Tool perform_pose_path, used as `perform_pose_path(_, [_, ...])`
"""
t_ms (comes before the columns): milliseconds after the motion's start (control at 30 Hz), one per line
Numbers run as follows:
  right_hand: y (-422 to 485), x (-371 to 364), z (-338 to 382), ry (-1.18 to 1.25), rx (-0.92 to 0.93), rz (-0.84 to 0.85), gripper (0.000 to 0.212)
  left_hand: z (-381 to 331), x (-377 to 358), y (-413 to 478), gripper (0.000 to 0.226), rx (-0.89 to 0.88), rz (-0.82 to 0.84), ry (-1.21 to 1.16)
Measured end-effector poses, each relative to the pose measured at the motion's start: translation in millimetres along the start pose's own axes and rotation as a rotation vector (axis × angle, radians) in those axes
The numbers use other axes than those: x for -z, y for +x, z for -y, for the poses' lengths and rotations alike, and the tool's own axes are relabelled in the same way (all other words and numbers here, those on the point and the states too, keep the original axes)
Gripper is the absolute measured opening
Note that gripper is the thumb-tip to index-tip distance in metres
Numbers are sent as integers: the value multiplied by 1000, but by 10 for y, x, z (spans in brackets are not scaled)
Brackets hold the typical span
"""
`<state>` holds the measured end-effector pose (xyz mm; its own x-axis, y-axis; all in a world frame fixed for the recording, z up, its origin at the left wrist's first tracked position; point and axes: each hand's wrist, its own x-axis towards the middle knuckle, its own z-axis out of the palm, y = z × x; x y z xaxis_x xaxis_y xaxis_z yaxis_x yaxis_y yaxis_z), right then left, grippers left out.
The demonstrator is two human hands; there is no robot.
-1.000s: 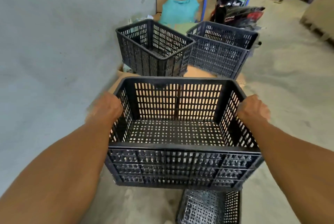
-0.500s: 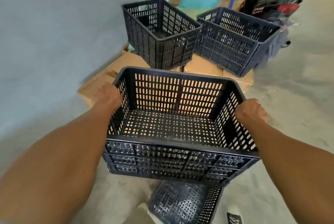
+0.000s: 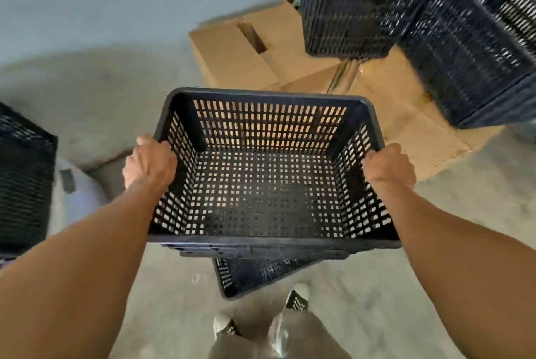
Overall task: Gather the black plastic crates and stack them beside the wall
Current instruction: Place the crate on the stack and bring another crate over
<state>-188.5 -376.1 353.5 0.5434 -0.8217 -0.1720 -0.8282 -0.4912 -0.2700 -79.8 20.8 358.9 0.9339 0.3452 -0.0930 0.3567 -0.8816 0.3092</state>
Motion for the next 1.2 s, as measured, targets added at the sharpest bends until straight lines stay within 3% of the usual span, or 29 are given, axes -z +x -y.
perform_pose_path(233, [-293,-573,-174,-133,224,44,42,894,-426,-680,36,219,15,78])
perform_pose_path(433, [-311,-983,-502,-294,372,301,27,1333,-889,-1170,23,274,185,157])
perform_pose_path(633, [-64,-1536,-856,-411,584,380,56,1467,-1455,-1496,20,274,310,159])
perform_pose_path(1033, [628,-2447,-1037,-401,620,294,62,1374,-2508,-1432,22,454,262,54])
perform_pose_path(1200, [719,-2615,-1052,-355,648,264,48,1363,-2703,-1298,20,509,234,15])
